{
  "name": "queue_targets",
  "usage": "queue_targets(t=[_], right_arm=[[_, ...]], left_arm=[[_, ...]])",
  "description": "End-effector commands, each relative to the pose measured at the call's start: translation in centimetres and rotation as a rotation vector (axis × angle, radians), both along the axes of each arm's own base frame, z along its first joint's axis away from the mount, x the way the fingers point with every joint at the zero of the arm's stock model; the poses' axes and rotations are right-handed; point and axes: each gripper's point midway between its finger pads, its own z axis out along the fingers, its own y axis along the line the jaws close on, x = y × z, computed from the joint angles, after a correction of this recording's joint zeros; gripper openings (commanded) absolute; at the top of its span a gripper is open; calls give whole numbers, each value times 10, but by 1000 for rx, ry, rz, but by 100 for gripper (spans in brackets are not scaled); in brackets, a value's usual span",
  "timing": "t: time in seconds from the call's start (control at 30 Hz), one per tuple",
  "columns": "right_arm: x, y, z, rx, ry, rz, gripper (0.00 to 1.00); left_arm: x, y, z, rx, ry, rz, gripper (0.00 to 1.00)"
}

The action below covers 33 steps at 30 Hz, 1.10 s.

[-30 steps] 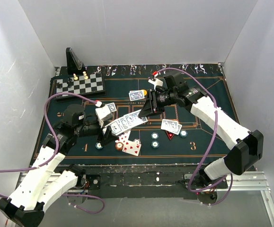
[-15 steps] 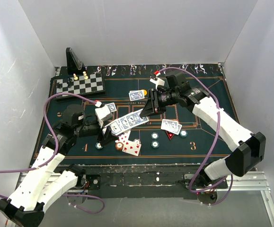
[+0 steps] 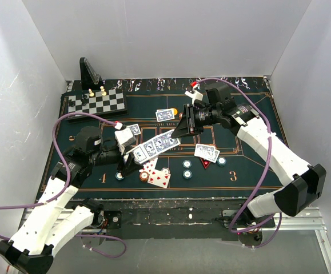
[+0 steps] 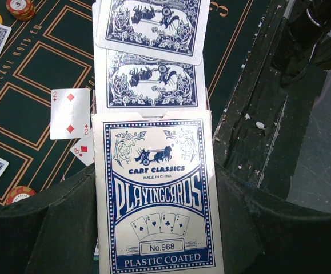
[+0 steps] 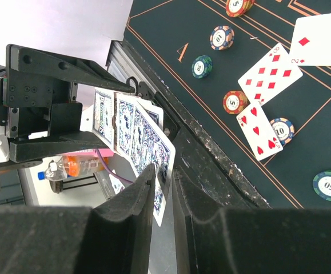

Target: Distribute texas hold em gaming equipment

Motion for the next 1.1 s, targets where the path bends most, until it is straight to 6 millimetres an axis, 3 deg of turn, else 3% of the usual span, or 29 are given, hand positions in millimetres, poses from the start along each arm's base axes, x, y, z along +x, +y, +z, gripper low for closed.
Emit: queue_targets(t=[0.0,0.27,0.43,0.7,1.07], right_arm=[[-2,1,36,86,-81,19,24],[-2,3,36,103,-69,22,18],[-3,5,27,114,-34,21,2],[0,2,25,139,-13,-3,1],[6,-2,46,308,67,-8,1]], left_arm=[[0,-2,7,-26,-27,-11,0],[-1,-1,6,-26,-23,-9,0],[-1,-1,6,-25,-25,-9,0],[-2,0,5,-18,-25,-10,0],[-2,0,5,-17,-25,-8,0]])
